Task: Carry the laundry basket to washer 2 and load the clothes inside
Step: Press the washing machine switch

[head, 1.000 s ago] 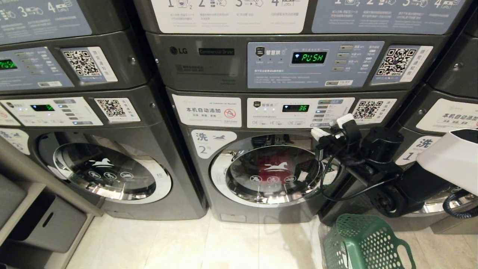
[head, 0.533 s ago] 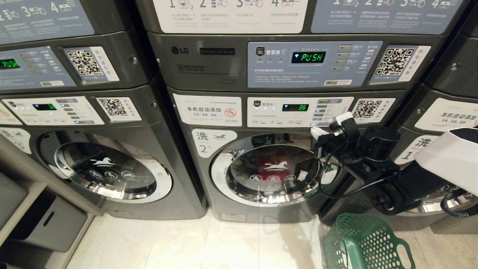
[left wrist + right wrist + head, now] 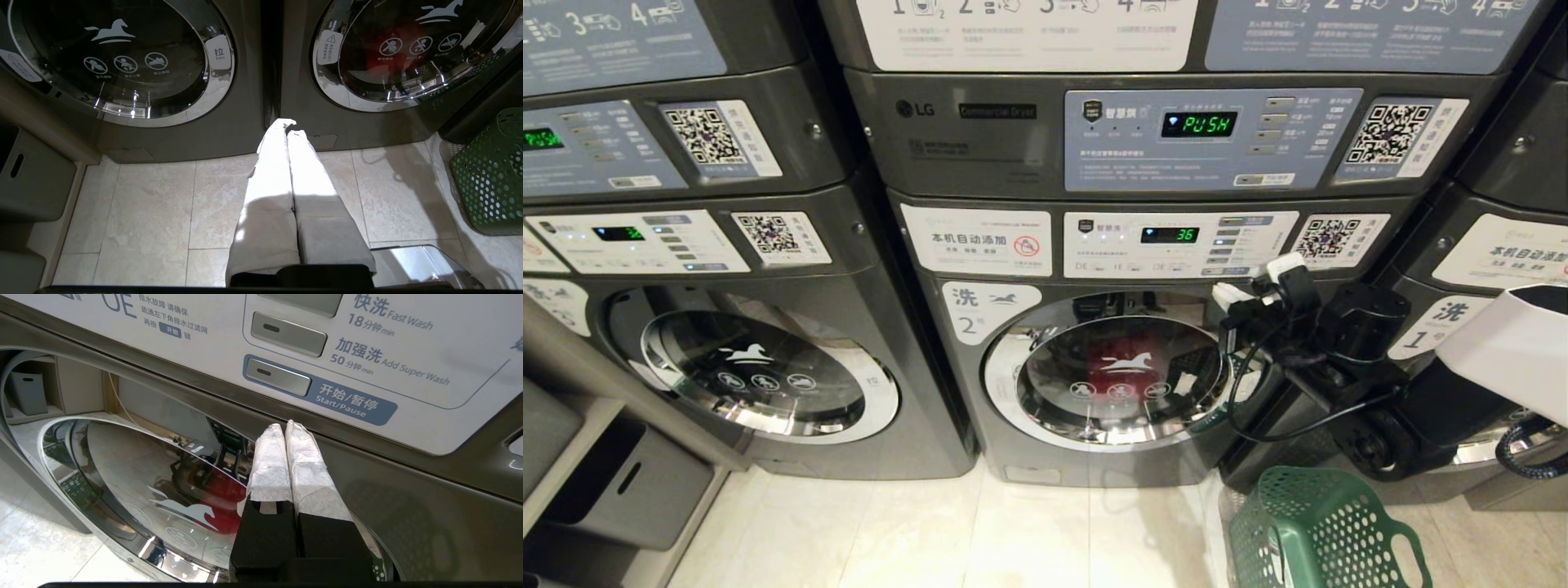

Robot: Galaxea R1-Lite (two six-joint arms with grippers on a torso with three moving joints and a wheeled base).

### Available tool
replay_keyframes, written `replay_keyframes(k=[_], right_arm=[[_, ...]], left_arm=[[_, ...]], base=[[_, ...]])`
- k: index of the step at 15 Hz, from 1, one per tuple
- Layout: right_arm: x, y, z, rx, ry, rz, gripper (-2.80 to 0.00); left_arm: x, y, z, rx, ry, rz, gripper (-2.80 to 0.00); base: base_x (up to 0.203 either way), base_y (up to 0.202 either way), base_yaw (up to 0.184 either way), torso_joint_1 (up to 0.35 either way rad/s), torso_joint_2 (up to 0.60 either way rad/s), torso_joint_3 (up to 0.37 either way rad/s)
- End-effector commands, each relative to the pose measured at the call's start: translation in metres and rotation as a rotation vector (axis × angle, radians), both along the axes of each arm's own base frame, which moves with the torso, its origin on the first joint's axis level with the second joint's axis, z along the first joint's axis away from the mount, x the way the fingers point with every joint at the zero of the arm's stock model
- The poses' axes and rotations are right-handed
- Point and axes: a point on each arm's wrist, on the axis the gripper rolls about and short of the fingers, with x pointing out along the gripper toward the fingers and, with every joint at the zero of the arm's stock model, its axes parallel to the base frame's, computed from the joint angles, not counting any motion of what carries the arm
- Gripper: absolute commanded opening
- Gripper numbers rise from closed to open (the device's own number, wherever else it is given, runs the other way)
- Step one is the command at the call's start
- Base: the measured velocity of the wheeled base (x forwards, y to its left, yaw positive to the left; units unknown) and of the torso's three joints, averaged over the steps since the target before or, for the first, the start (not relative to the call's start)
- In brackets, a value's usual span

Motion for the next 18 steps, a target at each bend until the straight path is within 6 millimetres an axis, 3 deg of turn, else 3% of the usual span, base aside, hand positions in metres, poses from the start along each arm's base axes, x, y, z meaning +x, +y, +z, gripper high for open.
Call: replay_keyframes(k=[1, 18], right_arm=[[-0.001, 0.0, 0.002, 0.0, -0.01, 0.002, -2.8], [0.006, 0.003, 0.015, 0.011, -0.068, 0.008, -2.8]], left_arm=[[0.0, 0.0, 0.0, 0.001, -0.001, 0.0, -2.8], [0.0, 0.0, 0.0, 0.001, -0.001, 0.0, -2.8]], base=[[0.0, 0.0, 0.0, 0.0, 0.0, 0.0], [0.0, 0.0, 0.0, 0.0, 0.0, 0.0]])
